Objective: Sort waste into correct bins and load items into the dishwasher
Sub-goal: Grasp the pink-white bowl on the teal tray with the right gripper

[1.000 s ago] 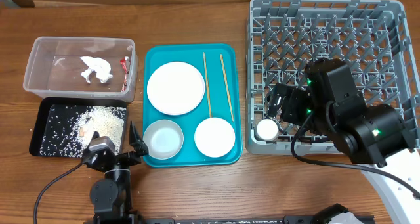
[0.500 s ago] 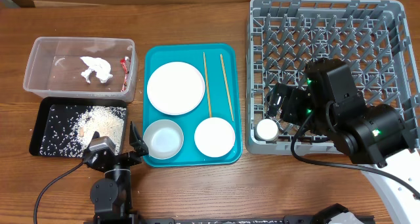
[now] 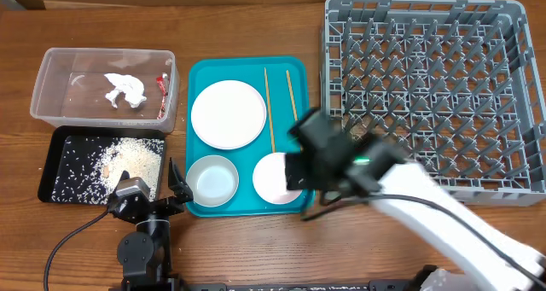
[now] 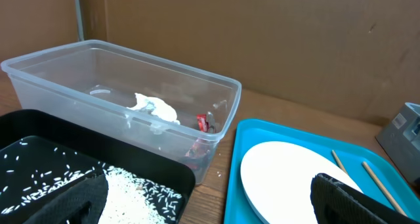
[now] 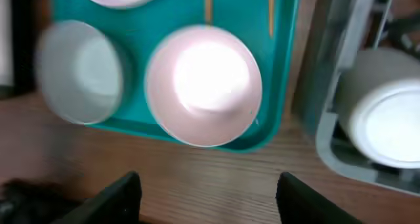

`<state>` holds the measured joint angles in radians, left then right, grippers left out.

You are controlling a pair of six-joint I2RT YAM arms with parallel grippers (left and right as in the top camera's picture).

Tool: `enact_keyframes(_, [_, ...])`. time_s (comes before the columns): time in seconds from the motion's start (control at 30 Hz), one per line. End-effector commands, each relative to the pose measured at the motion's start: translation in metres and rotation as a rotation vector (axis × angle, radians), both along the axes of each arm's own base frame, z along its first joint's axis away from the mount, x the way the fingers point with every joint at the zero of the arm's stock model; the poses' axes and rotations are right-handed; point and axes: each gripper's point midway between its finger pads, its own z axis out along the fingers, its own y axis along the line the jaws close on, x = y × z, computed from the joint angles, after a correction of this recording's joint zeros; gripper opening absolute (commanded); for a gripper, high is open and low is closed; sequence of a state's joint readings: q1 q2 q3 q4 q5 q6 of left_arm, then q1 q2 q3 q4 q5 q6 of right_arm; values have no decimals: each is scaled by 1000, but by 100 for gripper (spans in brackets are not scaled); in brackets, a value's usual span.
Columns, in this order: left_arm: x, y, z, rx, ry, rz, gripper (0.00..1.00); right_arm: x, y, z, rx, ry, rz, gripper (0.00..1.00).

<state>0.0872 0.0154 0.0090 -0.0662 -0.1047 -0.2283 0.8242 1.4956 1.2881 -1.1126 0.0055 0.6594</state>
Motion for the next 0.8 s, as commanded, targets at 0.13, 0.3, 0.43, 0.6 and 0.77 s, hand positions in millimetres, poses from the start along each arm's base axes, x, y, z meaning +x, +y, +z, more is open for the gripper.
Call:
enact_keyframes(0.13, [-1, 2, 1, 13, -7, 7, 100, 21, 11, -69, -150, -1, 27, 57])
enact_keyframes(0.3, [-1, 2, 1, 13, -7, 7, 100, 27, 3, -102, -232, 48, 49, 50])
enact_keyframes(0.43, [-1, 2, 1, 13, -7, 7, 100, 40, -8, -103, -240, 34, 16, 49])
enact_keyframes(0.6, [-1, 2, 1, 13, -7, 7, 100, 35, 2, -104, -187, 65, 127, 45])
enact_keyframes(0.77, [-1, 2, 1, 13, -7, 7, 100, 29, -4, -123, -173, 89, 122, 23])
